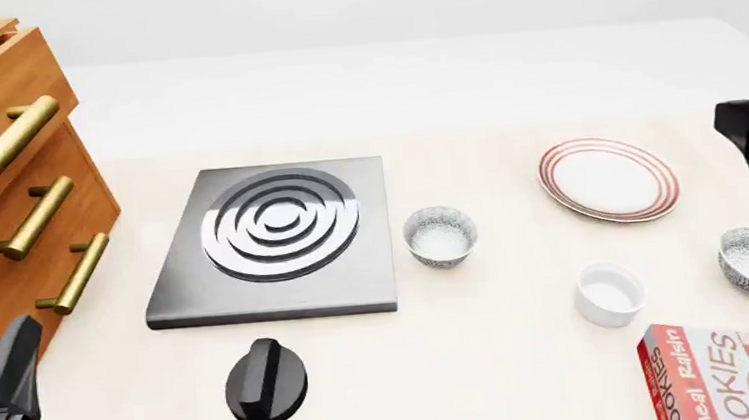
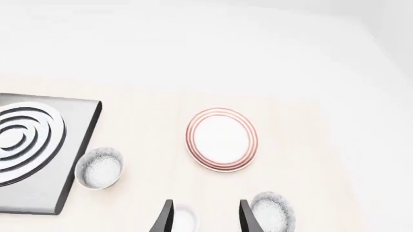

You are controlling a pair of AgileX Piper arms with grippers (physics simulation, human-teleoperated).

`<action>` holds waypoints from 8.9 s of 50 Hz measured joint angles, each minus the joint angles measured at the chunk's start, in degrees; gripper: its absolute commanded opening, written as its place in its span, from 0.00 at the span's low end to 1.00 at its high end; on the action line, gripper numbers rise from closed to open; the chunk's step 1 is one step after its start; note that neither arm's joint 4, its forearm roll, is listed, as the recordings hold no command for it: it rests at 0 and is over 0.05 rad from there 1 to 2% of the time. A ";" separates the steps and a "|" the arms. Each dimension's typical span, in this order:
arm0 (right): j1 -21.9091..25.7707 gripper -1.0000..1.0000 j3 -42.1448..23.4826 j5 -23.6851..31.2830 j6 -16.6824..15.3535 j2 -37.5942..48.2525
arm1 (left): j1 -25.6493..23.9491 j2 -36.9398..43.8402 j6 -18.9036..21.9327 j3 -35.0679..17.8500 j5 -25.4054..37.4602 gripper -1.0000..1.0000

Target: Pick the akita bowl next to the plate and place it on the plate.

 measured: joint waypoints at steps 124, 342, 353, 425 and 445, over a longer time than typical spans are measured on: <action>-15.40 1.00 -0.03 -17.45 -1.28 34.77 | 0.00 0.00 0.00 0.00 0.00 1.00; -15.97 0.00 0.89 -20.31 -11.17 36.40 | 0.00 0.00 0.00 0.00 0.00 1.00; -13.12 0.00 -3.42 -15.87 -12.43 34.43 | 0.00 0.00 0.00 0.00 0.00 1.00; 3.28 0.00 -32.20 -7.78 -15.95 53.49 | 0.00 0.00 0.00 0.00 0.00 1.00; 3.54 0.00 -31.15 -11.49 -17.04 58.74 | 0.00 0.00 0.00 0.00 0.00 1.00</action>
